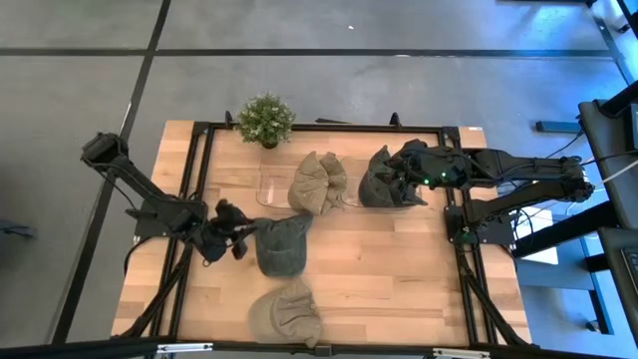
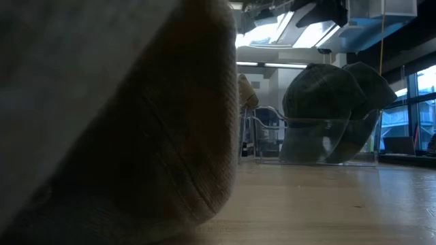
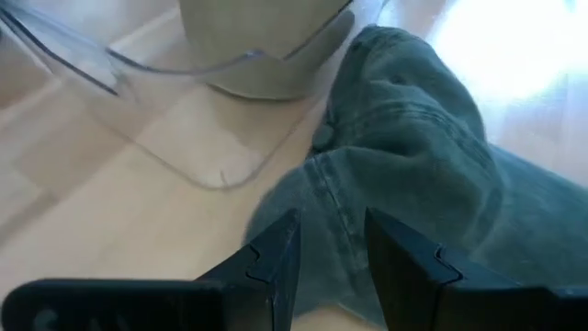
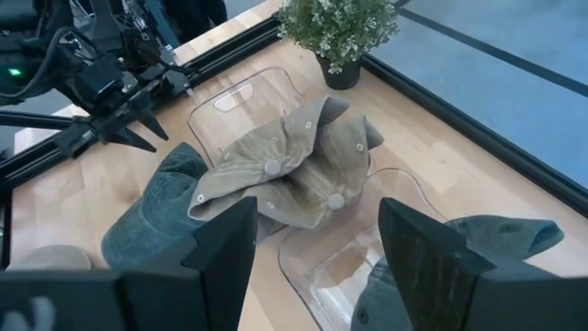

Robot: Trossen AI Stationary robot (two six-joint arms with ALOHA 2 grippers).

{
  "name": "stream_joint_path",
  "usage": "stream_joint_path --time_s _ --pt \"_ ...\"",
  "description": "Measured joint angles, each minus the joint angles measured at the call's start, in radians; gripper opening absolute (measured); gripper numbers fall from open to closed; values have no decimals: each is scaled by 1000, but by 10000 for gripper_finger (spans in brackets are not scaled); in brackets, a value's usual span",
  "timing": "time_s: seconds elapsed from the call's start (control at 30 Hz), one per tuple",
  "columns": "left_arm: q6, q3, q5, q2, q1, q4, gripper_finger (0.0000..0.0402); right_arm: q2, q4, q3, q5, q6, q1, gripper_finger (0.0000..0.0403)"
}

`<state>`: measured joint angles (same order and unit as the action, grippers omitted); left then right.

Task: Pick & Place hat
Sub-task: Put the black cap into the right transparent bin

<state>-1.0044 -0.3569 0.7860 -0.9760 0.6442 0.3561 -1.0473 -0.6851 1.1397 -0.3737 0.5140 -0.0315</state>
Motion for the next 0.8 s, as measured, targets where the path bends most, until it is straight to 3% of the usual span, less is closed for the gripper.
stream_joint_path --time_s 0.27,0.47,0.63,0.8 --pt "27 0 5 0 -53 6 119 0 6 0 0 3 0 228" --pt "128 0 -3 0 -72 10 119 0 6 0 -1 3 0 228" --pt "131 0 -69 0 -71 10 149 0 7 0 -3 2 0 228" --pt "79 0 -71 0 -71 6 188 -1 7 0 -28 3 0 228"
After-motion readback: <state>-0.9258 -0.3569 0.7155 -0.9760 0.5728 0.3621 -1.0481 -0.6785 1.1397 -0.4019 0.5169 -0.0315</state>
